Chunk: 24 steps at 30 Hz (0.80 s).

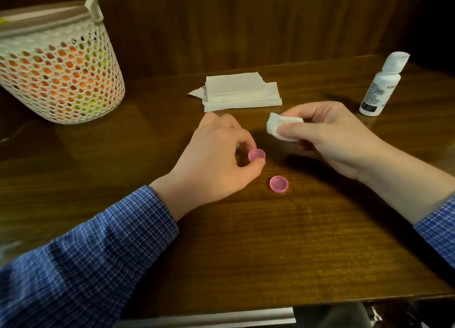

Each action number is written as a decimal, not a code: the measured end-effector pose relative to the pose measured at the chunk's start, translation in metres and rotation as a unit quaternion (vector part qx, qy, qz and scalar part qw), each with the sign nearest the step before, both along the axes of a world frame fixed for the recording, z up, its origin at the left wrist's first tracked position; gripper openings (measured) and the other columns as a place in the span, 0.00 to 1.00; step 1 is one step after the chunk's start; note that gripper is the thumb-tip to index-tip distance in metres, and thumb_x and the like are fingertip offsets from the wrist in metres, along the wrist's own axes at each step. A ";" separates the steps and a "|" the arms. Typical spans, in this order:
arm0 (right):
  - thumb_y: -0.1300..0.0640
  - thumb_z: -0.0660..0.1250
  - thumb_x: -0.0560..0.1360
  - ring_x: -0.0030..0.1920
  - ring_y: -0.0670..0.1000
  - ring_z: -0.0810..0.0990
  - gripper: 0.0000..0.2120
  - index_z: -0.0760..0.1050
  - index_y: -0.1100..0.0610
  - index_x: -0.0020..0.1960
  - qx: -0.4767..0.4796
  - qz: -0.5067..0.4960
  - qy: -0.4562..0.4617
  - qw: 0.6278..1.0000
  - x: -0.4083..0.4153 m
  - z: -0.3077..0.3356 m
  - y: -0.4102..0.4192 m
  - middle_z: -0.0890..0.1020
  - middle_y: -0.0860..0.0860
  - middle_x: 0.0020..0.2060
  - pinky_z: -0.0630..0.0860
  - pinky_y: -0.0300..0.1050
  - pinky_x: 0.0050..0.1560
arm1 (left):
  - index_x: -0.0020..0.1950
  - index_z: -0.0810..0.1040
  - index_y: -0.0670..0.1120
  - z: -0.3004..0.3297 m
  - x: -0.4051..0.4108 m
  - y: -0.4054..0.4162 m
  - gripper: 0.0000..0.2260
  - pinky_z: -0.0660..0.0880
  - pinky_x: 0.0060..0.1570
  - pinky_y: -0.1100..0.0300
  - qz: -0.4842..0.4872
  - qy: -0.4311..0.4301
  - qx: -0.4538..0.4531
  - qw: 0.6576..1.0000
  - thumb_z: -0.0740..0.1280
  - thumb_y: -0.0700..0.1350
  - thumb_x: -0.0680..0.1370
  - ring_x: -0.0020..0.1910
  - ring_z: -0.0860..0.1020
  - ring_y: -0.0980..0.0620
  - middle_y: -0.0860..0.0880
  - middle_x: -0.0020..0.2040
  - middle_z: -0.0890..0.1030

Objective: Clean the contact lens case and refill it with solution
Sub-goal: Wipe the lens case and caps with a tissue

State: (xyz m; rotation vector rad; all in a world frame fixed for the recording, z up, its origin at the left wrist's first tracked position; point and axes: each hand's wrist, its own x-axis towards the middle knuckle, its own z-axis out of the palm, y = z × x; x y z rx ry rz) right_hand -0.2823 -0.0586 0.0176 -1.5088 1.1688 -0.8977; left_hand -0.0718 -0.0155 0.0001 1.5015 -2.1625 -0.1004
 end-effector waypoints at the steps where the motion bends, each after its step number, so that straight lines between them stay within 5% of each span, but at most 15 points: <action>1: 0.57 0.74 0.75 0.52 0.57 0.83 0.05 0.87 0.49 0.46 -0.055 0.023 0.024 0.998 0.000 0.001 0.004 0.86 0.49 0.47 0.82 0.53 0.51 | 0.52 0.85 0.57 0.000 0.000 0.002 0.08 0.71 0.42 0.72 -0.006 0.048 0.005 0.999 0.72 0.57 0.76 0.52 0.75 0.57 0.61 0.49 0.80; 4: 0.56 0.73 0.76 0.49 0.48 0.83 0.06 0.87 0.48 0.51 -0.193 0.107 0.090 0.971 0.000 0.001 0.012 0.87 0.44 0.44 0.80 0.44 0.49 | 0.52 0.86 0.52 0.002 0.002 0.004 0.07 0.79 0.39 0.71 -0.022 0.163 0.021 0.986 0.76 0.49 0.74 0.44 0.82 0.60 0.58 0.41 0.84; 8: 0.55 0.72 0.76 0.48 0.46 0.83 0.07 0.86 0.50 0.53 -0.235 0.128 0.109 0.957 0.003 -0.004 0.014 0.85 0.41 0.43 0.76 0.37 0.47 | 0.53 0.86 0.48 0.004 0.001 0.004 0.08 0.79 0.32 0.67 -0.051 0.264 0.050 0.962 0.76 0.41 0.75 0.34 0.82 0.51 0.50 0.38 0.85; 16: 0.53 0.75 0.74 0.39 0.51 0.81 0.06 0.87 0.52 0.50 -0.180 0.121 -0.030 0.976 0.001 -0.001 0.016 0.86 0.53 0.40 0.78 0.46 0.40 | 0.62 0.83 0.45 0.006 0.003 0.002 0.16 0.84 0.54 0.51 -0.111 0.377 0.106 0.913 0.75 0.38 0.75 0.52 0.85 0.45 0.49 0.52 0.87; 21: 0.55 0.75 0.69 0.37 0.48 0.78 0.07 0.86 0.55 0.46 -0.095 0.138 -0.142 0.976 0.002 0.000 0.017 0.84 0.51 0.38 0.77 0.40 0.36 | 0.62 0.82 0.44 0.009 0.003 0.002 0.17 0.82 0.57 0.50 -0.143 0.440 0.147 0.874 0.73 0.43 0.73 0.57 0.85 0.45 0.46 0.57 0.86; 24: 0.61 0.76 0.72 0.35 0.48 0.78 0.05 0.84 0.53 0.45 -0.138 0.107 -0.168 0.970 0.000 0.002 0.016 0.84 0.48 0.38 0.78 0.42 0.36 | 0.59 0.84 0.43 0.010 0.003 0.002 0.14 0.83 0.53 0.56 -0.159 0.479 0.188 0.843 0.73 0.42 0.74 0.54 0.85 0.45 0.43 0.54 0.87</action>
